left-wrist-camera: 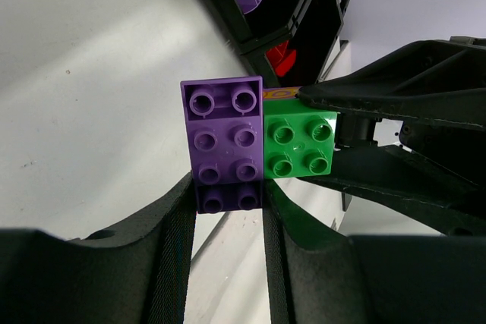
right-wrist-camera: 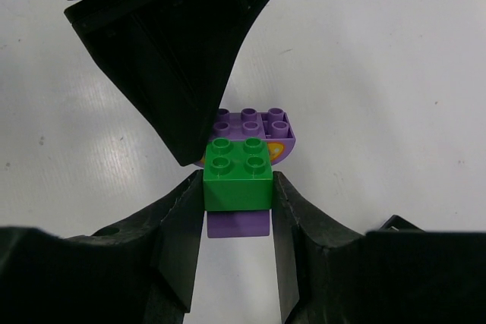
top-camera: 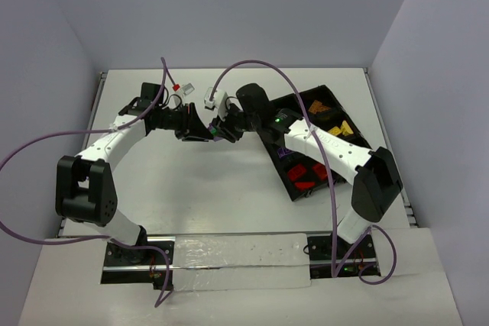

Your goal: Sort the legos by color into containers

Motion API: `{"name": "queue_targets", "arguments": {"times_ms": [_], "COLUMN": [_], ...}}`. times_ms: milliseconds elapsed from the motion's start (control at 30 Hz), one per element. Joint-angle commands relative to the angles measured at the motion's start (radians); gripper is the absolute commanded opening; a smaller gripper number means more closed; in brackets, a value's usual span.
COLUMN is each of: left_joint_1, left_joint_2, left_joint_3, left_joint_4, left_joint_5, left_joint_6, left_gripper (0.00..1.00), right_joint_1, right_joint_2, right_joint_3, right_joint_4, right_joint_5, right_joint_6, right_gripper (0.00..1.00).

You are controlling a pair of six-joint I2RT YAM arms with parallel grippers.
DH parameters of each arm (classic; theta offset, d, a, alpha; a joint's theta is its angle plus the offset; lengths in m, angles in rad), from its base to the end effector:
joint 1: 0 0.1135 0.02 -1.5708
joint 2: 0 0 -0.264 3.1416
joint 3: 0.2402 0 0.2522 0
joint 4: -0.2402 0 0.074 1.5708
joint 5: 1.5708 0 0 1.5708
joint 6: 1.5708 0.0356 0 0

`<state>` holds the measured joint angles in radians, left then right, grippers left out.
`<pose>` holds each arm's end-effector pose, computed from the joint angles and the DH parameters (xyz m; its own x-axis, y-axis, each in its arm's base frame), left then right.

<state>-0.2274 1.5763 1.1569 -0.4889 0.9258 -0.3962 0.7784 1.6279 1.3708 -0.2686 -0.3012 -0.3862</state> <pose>0.3134 -0.1017 0.2573 -0.9458 -0.0193 -0.3243 0.2704 0.5067 -0.8186 0.2636 0.2748 0.3186 -0.0096 -0.5147 -0.8573 -0.9250 0.3303 -0.1879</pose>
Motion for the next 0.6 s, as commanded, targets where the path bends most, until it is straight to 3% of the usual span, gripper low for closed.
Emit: {"name": "queue_targets", "arguments": {"times_ms": [0, 100, 333, 567], "left_joint_1": [-0.004, -0.004, -0.006, -0.006], "left_joint_2": [-0.053, -0.056, -0.052, -0.065], "left_joint_3": [0.003, 0.001, -0.027, -0.046], "left_joint_4": [0.036, 0.033, 0.041, 0.043], "left_joint_5": [0.032, 0.030, 0.003, -0.032], "left_joint_6": [0.008, 0.007, 0.000, -0.001], "left_gripper": [0.00, 0.00, 0.00, 0.00], "right_joint_1": [0.008, 0.010, 0.005, -0.001], "right_joint_2": [0.009, 0.012, 0.039, 0.063], "right_joint_3": [0.051, 0.051, 0.103, 0.139], "right_joint_4": [0.025, 0.023, 0.019, 0.049], "right_joint_5": [-0.033, -0.032, -0.027, -0.016], "right_joint_6": [0.013, 0.017, 0.119, 0.259], "right_gripper": [0.30, 0.26, 0.01, 0.00]}}
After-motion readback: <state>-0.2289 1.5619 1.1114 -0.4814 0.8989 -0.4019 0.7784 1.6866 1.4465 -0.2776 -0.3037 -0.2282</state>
